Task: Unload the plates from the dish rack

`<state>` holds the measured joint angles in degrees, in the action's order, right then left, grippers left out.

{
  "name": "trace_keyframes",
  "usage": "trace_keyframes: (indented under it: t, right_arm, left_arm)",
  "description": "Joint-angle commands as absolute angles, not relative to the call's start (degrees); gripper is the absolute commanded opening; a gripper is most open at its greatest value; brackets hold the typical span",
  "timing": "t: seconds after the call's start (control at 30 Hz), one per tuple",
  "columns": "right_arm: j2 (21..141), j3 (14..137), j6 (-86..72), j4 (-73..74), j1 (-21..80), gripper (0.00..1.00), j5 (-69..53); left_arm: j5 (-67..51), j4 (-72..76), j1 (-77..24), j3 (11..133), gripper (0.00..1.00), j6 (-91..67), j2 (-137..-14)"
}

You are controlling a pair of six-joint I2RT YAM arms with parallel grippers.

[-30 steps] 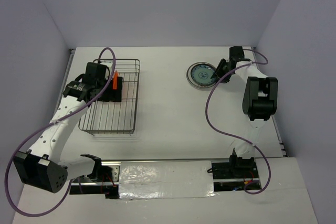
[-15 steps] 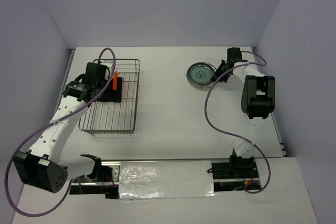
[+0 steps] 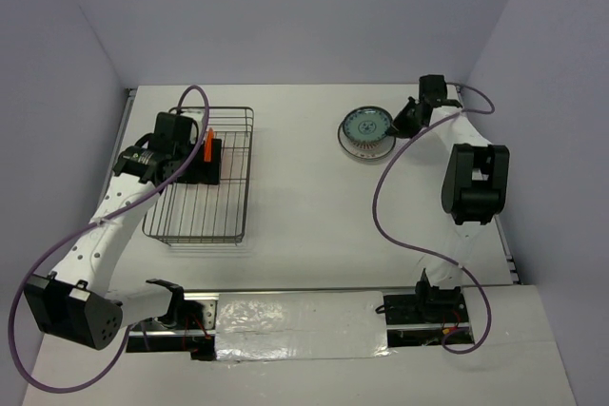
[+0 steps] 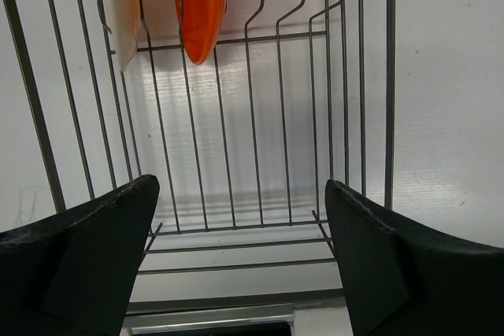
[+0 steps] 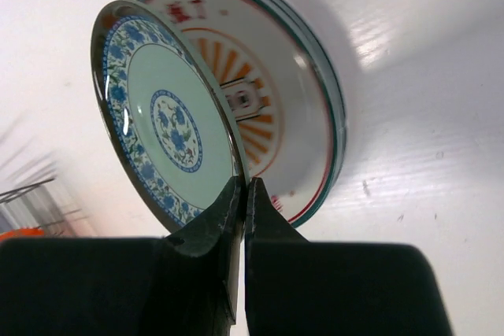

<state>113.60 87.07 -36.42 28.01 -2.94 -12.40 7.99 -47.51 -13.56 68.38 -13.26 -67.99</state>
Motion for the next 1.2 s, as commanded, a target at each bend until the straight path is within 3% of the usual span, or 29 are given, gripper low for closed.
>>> trace_keyframes:
  t: [0.0, 0.2, 0.37, 0.53, 0.77, 0.8, 0.83, 0.87, 0.97, 1.03, 1.17]
  right_arm:
    - [104.87, 91.85, -37.18, 29.88, -2.55, 0.00, -13.27]
    - [98.73, 90.37, -34.46, 33.32, -1.94, 0.00, -16.42]
    - [90.89, 72.80, -30.33, 25.32, 5.95, 0.00, -24.16]
    - [85.70, 53.14, -35.14, 13.05, 12.56, 0.00, -24.52]
    - [89.12, 45.26, -36.65, 7.12, 16.08, 0.01, -21.10]
    - [89.56, 45.52, -36.48, 8.08, 16.17, 0.05, -19.79]
    - [89.65, 45.79, -36.39, 8.96, 16.17, 0.17, -18.99]
    - [88.78, 46.14, -36.39, 9.83, 16.43, 0.48, -17.85]
    - [85.35, 49.29, -37.96, 19.39, 18.01, 0.72, -7.42]
    - [81.66, 53.42, -38.67, 28.62, 19.94, 0.75, 1.70]
    - [76.56, 58.61, -36.84, 34.44, 21.35, 0.75, 3.34]
  left_arm:
    - [7.38, -45.79, -13.18, 71.80, 0.99, -12.92, -65.83]
    - [6.68, -44.56, -13.18, 72.42, 1.00, -13.80, -65.13]
    - [8.52, -42.71, -13.18, 73.12, 0.99, -15.64, -63.81]
    - [9.67, -42.80, -13.10, 74.88, 0.99, -16.79, -64.34]
    - [9.49, -41.31, -13.10, 72.42, 1.00, -15.91, -65.39]
    - [9.67, -40.87, -13.01, 72.07, 1.00, -15.65, -65.74]
    - [9.84, -40.61, -13.09, 71.90, 1.00, -15.64, -66.09]
    - [9.93, -40.08, -13.01, 71.81, 0.99, -15.56, -66.88]
    - [10.37, -38.41, -12.92, 72.33, 0.99, -15.38, -69.94]
    - [10.46, -36.92, -12.66, 73.47, 0.99, -14.94, -72.32]
    - [9.14, -35.78, -11.61, 77.07, 0.86, -12.92, -81.79]
